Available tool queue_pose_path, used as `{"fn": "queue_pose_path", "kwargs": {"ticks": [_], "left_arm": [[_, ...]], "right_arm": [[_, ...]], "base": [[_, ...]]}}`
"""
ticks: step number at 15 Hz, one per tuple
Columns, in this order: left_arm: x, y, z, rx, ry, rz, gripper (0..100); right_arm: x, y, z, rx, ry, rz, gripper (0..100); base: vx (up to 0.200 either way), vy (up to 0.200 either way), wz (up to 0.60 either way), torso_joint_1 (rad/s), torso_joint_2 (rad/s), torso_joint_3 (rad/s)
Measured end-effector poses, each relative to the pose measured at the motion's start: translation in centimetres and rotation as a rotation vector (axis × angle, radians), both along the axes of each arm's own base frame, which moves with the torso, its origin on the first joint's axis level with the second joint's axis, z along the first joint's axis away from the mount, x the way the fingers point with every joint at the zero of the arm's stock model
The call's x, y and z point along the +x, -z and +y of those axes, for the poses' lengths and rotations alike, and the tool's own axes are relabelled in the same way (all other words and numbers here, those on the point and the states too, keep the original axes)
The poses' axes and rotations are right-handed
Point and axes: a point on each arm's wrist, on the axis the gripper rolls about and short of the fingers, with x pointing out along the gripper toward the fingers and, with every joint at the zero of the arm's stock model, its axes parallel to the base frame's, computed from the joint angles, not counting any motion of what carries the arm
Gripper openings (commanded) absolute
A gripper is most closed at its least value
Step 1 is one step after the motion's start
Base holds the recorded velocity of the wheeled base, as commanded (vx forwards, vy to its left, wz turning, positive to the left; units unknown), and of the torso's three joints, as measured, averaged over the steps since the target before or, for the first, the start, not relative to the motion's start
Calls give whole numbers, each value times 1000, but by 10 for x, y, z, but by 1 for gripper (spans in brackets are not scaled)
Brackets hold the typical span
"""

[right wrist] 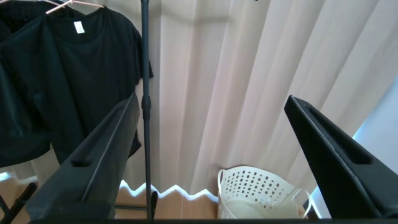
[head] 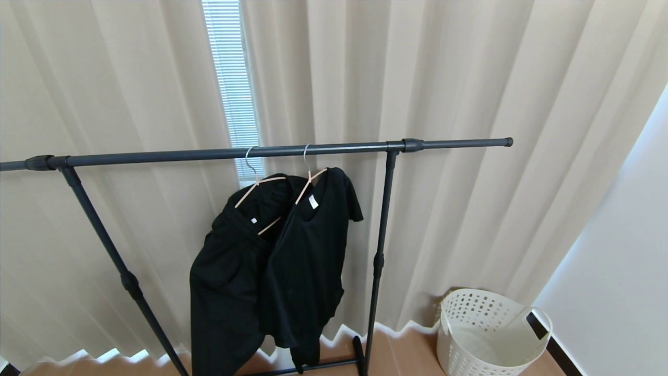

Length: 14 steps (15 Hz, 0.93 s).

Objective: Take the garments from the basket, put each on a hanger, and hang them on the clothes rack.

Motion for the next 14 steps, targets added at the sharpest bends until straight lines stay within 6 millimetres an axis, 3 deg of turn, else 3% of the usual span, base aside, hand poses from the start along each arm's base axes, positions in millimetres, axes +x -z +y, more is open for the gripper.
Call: {"fn": "queue_pose_path", "kwargs": {"ticks": [14], "left_arm": [[0, 0, 0, 0, 0, 0, 100]], "right_arm": [[0, 0, 0, -1, 0, 0, 100]], "base": [[0, 0, 0, 0, 0, 0]]}}
